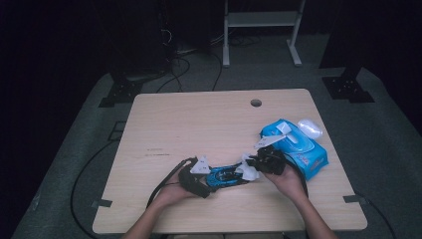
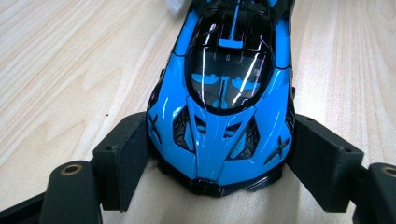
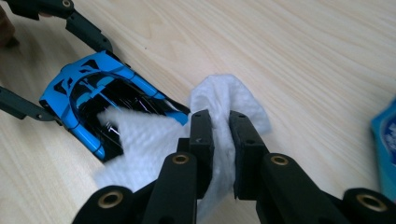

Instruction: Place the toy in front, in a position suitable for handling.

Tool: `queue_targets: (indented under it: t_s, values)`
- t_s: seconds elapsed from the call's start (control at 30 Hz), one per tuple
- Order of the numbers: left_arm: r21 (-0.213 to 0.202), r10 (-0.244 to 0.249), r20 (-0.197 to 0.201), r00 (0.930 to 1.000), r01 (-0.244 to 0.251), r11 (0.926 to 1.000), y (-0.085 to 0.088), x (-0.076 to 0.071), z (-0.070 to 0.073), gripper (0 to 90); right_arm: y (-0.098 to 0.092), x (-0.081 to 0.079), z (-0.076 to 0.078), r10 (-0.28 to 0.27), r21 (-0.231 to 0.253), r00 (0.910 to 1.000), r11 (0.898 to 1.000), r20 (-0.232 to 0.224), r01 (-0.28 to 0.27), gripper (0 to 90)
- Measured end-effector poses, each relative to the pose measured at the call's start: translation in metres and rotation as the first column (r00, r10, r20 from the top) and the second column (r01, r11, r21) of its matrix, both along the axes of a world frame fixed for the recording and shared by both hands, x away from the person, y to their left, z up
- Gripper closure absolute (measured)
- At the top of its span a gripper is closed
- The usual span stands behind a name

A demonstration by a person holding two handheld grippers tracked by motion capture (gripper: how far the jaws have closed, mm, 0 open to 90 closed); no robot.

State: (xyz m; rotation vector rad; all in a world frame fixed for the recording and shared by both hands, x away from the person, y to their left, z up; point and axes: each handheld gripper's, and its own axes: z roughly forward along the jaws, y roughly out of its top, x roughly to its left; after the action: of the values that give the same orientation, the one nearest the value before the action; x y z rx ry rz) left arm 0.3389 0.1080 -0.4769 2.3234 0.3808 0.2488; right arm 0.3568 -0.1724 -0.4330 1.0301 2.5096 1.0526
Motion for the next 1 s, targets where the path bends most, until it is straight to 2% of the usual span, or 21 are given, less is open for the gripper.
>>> queue_targets:
  t_s: [0.1, 0.17, 0.33, 0.4, 0.43, 0.5, 0.6, 0.63, 0.67, 0.7, 0.73, 0.77, 0.8, 0.83, 0.9, 1.0]
  values:
    - [0.002, 0.002, 0.000, 1.0000, -0.002, 1.0000, 0.000, 0.000, 0.000, 24.2, -0.004, -0.002, 0.000, 0.002, 0.020, 0.9998, 1.000, -0.020, -0.002, 80.2]
    - [0.001, 0.003, 0.001, 1.0000, -0.003, 1.0000, 0.000, 0.000, 0.000, 24.2, -0.001, -0.005, -0.002, 0.040, 0.043, 0.9987, 0.998, -0.031, -0.038, 80.2]
    - [-0.003, 0.002, 0.001, 1.0000, -0.002, 1.0000, 0.001, -0.001, 0.000, 24.2, -0.006, -0.008, 0.003, 0.039, 0.065, 0.9988, 0.997, -0.028, -0.037, 80.2]
    - [-0.005, 0.002, 0.001, 1.0000, -0.002, 1.0000, 0.001, 0.000, 0.000, 24.2, -0.014, -0.010, 0.003, 0.034, 0.069, 0.9985, 0.997, -0.043, -0.031, 80.1]
    - [-0.004, 0.001, 0.001, 1.0000, -0.001, 1.0000, 0.000, 0.000, 0.000, 24.2, -0.017, -0.012, -0.002, 0.038, 0.061, 0.9960, 0.998, -0.081, -0.033, 79.9]
    - [-0.002, 0.002, 0.001, 1.0000, -0.002, 1.0000, 0.001, 0.000, 0.000, 24.2, -0.017, -0.014, -0.009, 0.052, 0.059, 0.9935, 0.997, -0.101, -0.046, 79.6]
    - [-0.002, 0.007, -0.007, 1.0000, -0.007, 1.0000, 0.002, 0.000, 0.001, 24.1, -0.017, -0.014, -0.007, 0.051, 0.071, 0.9931, 0.997, -0.106, -0.044, 79.6]
    - [-0.003, 0.007, -0.007, 1.0000, -0.007, 1.0000, 0.002, 0.000, 0.000, 24.1, -0.016, -0.014, -0.004, 0.050, 0.090, 0.9938, 0.995, -0.099, -0.041, 79.6]
    - [-0.003, 0.007, -0.007, 1.0000, -0.007, 1.0000, 0.002, 0.000, 0.000, 24.0, -0.016, -0.014, -0.004, 0.050, 0.090, 0.9938, 0.995, -0.099, -0.041, 79.6]
    - [-0.005, 0.008, -0.003, 1.0000, -0.008, 1.0000, 0.001, -0.001, 0.000, 24.0, -0.010, -0.014, 0.000, 0.069, 0.116, 0.9932, 0.992, -0.094, -0.058, 79.6]
    - [-0.005, 0.008, -0.003, 1.0000, -0.008, 1.0000, 0.001, -0.001, 0.000, 24.0, -0.010, -0.014, 0.000, 0.069, 0.116, 0.9932, 0.992, -0.094, -0.058, 79.6]
    - [-0.001, 0.006, -0.003, 1.0000, -0.006, 1.0000, 0.000, -0.001, 0.000, 24.0, 0.000, -0.015, 0.001, 0.095, 0.083, 0.9921, 0.993, -0.082, -0.088, 79.6]
    - [-0.001, 0.006, -0.003, 1.0000, -0.006, 1.0000, 0.000, -0.001, 0.000, 24.0, 0.000, -0.015, 0.001, 0.095, 0.083, 0.9921, 0.993, -0.082, -0.088, 79.6]
    - [-0.002, 0.008, -0.005, 1.0000, -0.008, 1.0000, 0.000, -0.001, 0.000, 24.0, 0.008, -0.016, -0.002, 0.114, 0.033, 0.9899, 0.993, -0.084, -0.112, 79.5]
    - [-0.006, 0.008, -0.009, 0.9999, -0.008, 1.0000, 0.002, -0.001, 0.000, 24.0, 0.009, -0.016, -0.003, 0.115, 0.026, 0.9899, 0.993, -0.083, -0.113, 79.5]
    - [-0.007, 0.008, -0.029, 0.9996, -0.008, 0.9999, 0.005, 0.001, 0.001, 23.7, 0.000, -0.015, -0.001, 0.087, 0.028, 0.9928, 0.996, -0.082, -0.085, 79.5]
